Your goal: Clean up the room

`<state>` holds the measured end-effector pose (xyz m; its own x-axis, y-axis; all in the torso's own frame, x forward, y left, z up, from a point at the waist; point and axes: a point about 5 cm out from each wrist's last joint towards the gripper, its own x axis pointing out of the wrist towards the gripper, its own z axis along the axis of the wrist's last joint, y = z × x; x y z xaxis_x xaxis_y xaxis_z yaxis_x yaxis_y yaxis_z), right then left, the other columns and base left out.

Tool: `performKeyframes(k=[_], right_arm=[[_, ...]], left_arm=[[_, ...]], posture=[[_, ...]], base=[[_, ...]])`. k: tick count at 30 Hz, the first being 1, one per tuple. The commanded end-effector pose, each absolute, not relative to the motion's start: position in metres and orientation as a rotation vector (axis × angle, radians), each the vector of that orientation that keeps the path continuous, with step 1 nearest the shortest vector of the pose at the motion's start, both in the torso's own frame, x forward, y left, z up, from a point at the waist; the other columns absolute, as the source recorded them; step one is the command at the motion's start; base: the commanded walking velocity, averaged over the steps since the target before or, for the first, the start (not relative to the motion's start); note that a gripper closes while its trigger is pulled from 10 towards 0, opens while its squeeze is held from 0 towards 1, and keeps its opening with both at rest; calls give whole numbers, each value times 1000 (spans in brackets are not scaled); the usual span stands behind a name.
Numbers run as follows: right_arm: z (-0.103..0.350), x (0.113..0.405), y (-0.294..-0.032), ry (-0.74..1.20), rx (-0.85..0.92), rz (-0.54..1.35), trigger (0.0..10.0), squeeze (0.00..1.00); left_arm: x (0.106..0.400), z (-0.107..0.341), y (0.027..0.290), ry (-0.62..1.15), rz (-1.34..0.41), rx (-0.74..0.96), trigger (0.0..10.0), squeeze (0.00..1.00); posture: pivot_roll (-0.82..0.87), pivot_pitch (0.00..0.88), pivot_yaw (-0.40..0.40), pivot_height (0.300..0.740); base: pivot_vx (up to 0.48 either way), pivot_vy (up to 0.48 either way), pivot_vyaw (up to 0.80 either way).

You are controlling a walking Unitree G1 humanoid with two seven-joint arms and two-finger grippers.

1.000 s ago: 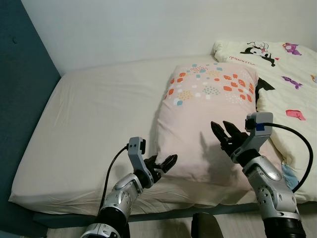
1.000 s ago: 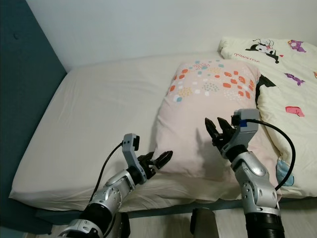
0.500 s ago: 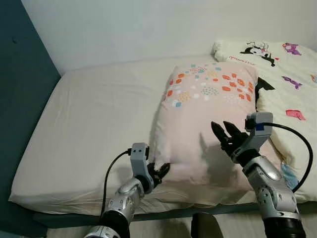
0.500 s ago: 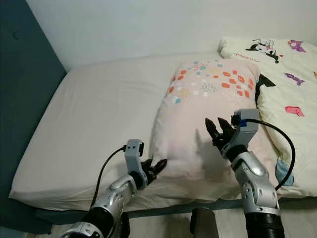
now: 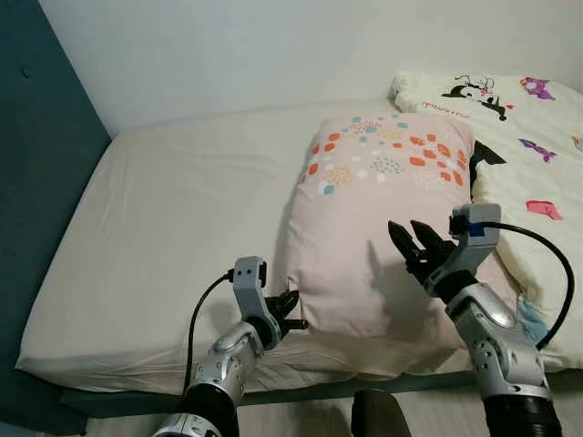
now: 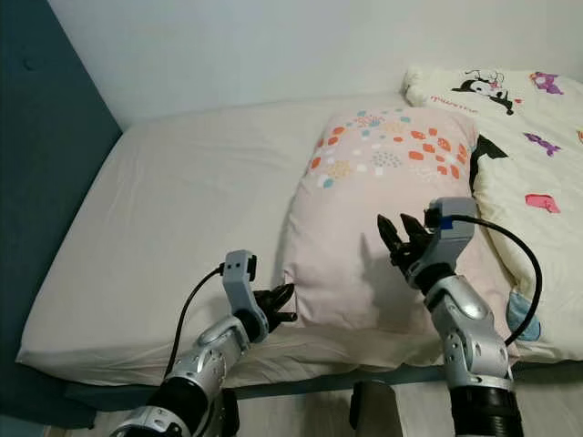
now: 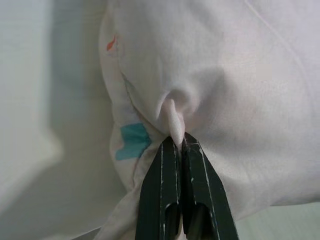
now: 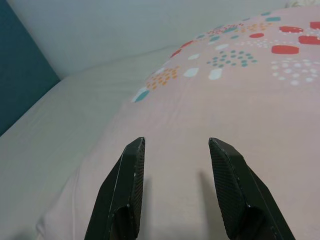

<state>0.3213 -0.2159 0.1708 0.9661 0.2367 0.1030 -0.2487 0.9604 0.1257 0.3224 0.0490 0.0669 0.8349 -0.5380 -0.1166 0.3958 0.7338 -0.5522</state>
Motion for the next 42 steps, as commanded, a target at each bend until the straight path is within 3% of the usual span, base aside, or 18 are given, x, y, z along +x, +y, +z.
performKeyframes(k=[1, 4, 6, 7, 8, 11, 13, 16, 19, 36, 42], right_arm=[[167, 322, -216, -72, 141, 243, 10000, 0], [169, 324, -217, -77, 139, 239, 10000, 0], [169, 324, -217, -77, 139, 239, 10000, 0], [170, 324, -217, -79, 139, 238, 10000, 0], [171, 326, -218, -84, 135, 235, 10000, 0], [171, 326, -219, -86, 134, 235, 10000, 0], [172, 327, -219, -89, 135, 235, 10000, 0], [172, 327, -219, -89, 136, 235, 10000, 0], [171, 329, -216, -91, 139, 242, 10000, 0], [175, 332, -219, -102, 138, 243, 10000, 0], [176, 335, -215, -108, 140, 255, 10000, 0]], left_arm=[[311, 70, 15, 294, -616, -629, 0, 0], [312, 68, 38, 263, -632, -579, 0, 0], [312, 68, 38, 263, -632, -579, 0, 0], [313, 67, 48, 253, -627, -560, 0, 0], [315, 65, 79, 239, -624, -513, 0, 0], [314, 64, 90, 236, -625, -502, 0, 0], [310, 67, 118, 220, -639, -479, 0, 0], [307, 68, 128, 213, -644, -470, 0, 0], [291, 69, 165, 213, -645, -454, 0, 0], [217, 56, 197, 396, -792, -392, 0, 0], [176, 66, 200, 486, -889, -426, 0, 0]], posture=[[-55, 214, 37, 599], [-52, 208, 38, 599], [-52, 208, 38, 599], [-52, 208, 38, 599], [-47, 204, 37, 599], [-47, 204, 37, 599], [-36, 200, 35, 599], [-36, 200, 35, 599], [-27, 199, 30, 599], [-18, 199, 24, 599], [-12, 197, 22, 599]], base=[[0, 0, 0], [0, 0, 0], [0, 0, 0], [0, 0, 0], [0, 0, 0], [0, 0, 0], [0, 0, 0], [0, 0, 0], [0, 0, 0], [0, 0, 0], [0, 0, 0]])
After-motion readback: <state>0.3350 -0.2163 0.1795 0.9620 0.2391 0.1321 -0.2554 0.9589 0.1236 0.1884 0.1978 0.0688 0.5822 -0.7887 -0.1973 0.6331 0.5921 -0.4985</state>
